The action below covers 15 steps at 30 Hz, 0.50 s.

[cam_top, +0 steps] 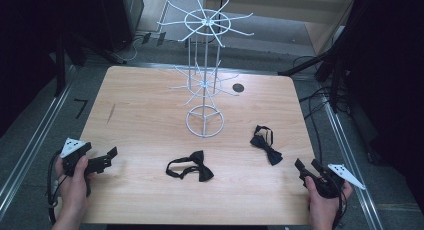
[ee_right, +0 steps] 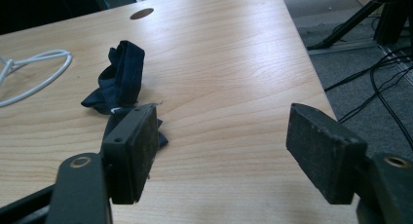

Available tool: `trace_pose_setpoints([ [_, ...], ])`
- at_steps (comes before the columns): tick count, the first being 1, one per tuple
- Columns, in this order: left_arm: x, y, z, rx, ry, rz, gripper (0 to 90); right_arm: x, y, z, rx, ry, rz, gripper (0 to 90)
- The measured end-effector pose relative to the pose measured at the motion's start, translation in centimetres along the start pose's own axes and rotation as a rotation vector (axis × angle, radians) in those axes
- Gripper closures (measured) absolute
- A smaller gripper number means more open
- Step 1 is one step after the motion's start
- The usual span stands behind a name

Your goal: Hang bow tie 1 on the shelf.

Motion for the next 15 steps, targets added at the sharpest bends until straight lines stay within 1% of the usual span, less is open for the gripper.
trace_pose_setpoints([
  [1,0.0,0.0,0.0,-0.003,0.0,-0.001,0.1,-0.2,0.0,0.0,-0.007,0.002,-0.004,33.0],
  [2,0.0,0.0,0.0,-0.003,0.0,-0.003,0.2,-0.5,0.1,-0.1,-0.008,0.001,0.005,37.5],
  [3,0.0,0.0,0.0,-0.002,0.001,-0.004,0.2,-0.8,0.2,-0.1,-0.007,0.008,0.014,38.7],
  [7,0.1,0.0,0.0,0.0,-0.001,-0.004,0.2,-2.3,0.7,0.1,-0.003,0.038,0.039,38.9],
  [8,0.1,0.0,0.0,0.0,-0.001,-0.004,0.2,-2.9,0.8,0.2,0.001,0.045,0.059,38.9],
  [9,0.1,0.0,0.0,0.001,0.0,-0.004,0.2,-2.9,0.8,0.2,0.001,0.045,0.059,38.9],
  [13,0.1,0.0,0.0,-0.001,-0.002,-0.004,0.1,-3.8,1.0,0.2,0.006,0.048,0.074,38.9],
  [14,0.1,0.0,0.0,-0.003,-0.002,-0.004,0.2,-4.3,1.1,0.2,0.006,0.054,0.07,39.1],
  [15,0.1,0.0,0.0,-0.003,-0.002,-0.004,0.2,-4.3,1.1,0.2,0.006,0.054,0.07,39.1],
])
Point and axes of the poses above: each handheld gripper's, and its own axes: z roughly backward along the jaws, y roughly out of its top, x roughly to its right, the point moved 10 cm from there along -z, roughly forward along the jaws
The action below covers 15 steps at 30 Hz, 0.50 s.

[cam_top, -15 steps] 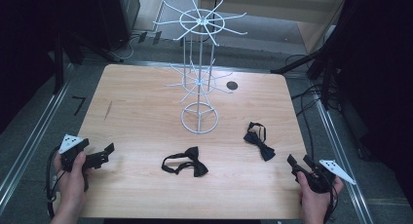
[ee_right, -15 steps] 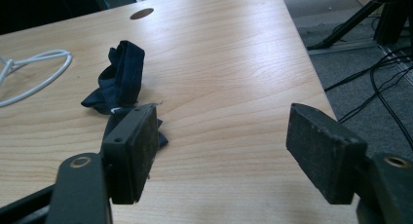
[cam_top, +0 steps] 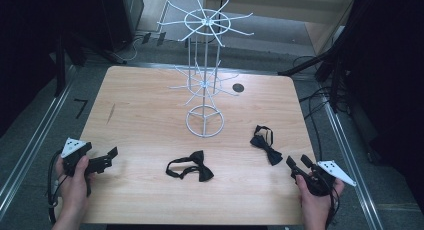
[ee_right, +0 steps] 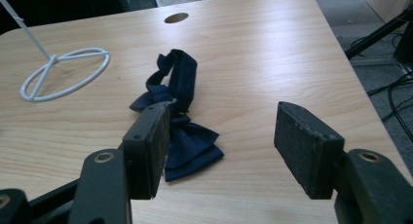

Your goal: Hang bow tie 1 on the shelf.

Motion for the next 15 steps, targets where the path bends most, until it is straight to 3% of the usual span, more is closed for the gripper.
trace_pose_setpoints([
  [6,0.0,0.0,0.0,0.0,0.0,0.0,0.2,-2.4,0.5,-0.1,0.004,0.054,0.018,43.1],
  [7,0.0,0.0,0.0,0.0,0.001,0.0,0.2,-3.2,0.7,-0.2,0.005,0.069,0.029,43.1],
  [15,0.0,0.0,0.0,0.0,-0.001,0.0,0.2,-6.1,0.8,-0.8,-0.007,0.11,0.08,43.1],
])
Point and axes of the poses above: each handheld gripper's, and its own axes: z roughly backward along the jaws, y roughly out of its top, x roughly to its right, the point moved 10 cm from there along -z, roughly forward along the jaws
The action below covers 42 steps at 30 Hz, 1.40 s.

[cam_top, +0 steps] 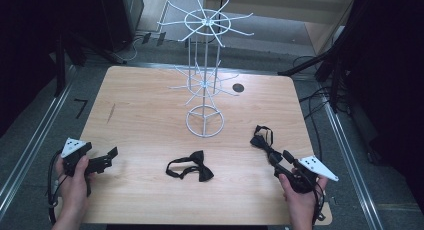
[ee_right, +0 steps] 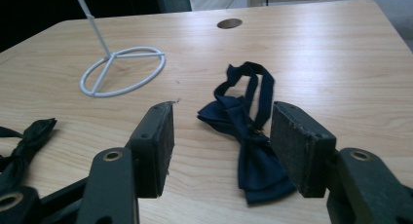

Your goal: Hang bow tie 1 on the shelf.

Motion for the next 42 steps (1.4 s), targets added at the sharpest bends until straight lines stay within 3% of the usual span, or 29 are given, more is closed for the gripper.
trace_pose_setpoints([
  [7,0.0,0.0,0.0,0.001,0.0,-0.002,0.2,-2.1,0.9,-0.5,0.004,0.039,-0.036,43.0],
  [15,0.0,0.0,0.0,0.0,-0.001,-0.001,0.1,-4.2,1.4,-1.5,0.003,0.074,-0.005,43.1],
  [29,0.0,0.0,0.0,0.001,-0.001,0.001,0.2,-6.6,1.4,-2.6,-0.013,0.111,0.021,42.7],
  [35,0.0,0.0,0.0,0.005,-0.002,0.004,0.1,-8.6,1.2,-3.2,-0.034,0.135,0.075,42.1],
  [37,0.0,0.0,0.0,0.004,-0.002,0.002,0.2,-9.9,1.0,-3.6,-0.045,0.154,0.105,42.1],
  [42,0.0,0.0,0.0,0.004,-0.003,0.005,0.2,-11.4,0.5,-4.2,-0.067,0.179,0.132,42.0],
])
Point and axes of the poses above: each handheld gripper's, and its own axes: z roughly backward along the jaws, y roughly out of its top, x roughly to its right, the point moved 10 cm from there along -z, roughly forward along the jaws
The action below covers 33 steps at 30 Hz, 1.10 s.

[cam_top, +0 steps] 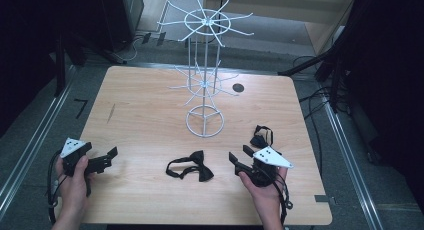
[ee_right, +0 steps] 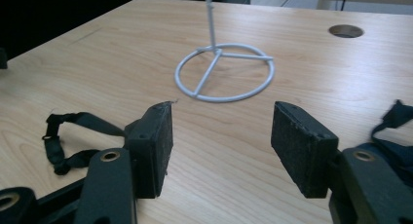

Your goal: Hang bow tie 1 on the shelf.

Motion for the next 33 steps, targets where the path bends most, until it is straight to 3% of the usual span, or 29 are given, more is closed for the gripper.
trace_pose_setpoints([
  [11,0.0,0.0,0.0,0.003,0.001,0.001,0.2,-2.9,-0.2,-1.8,-0.024,0.072,0.029,45.0],
  [33,-0.1,0.1,0.0,0.005,-0.002,0.006,0.2,-7.0,0.1,-5.1,-0.06,0.144,0.097,44.3],
])
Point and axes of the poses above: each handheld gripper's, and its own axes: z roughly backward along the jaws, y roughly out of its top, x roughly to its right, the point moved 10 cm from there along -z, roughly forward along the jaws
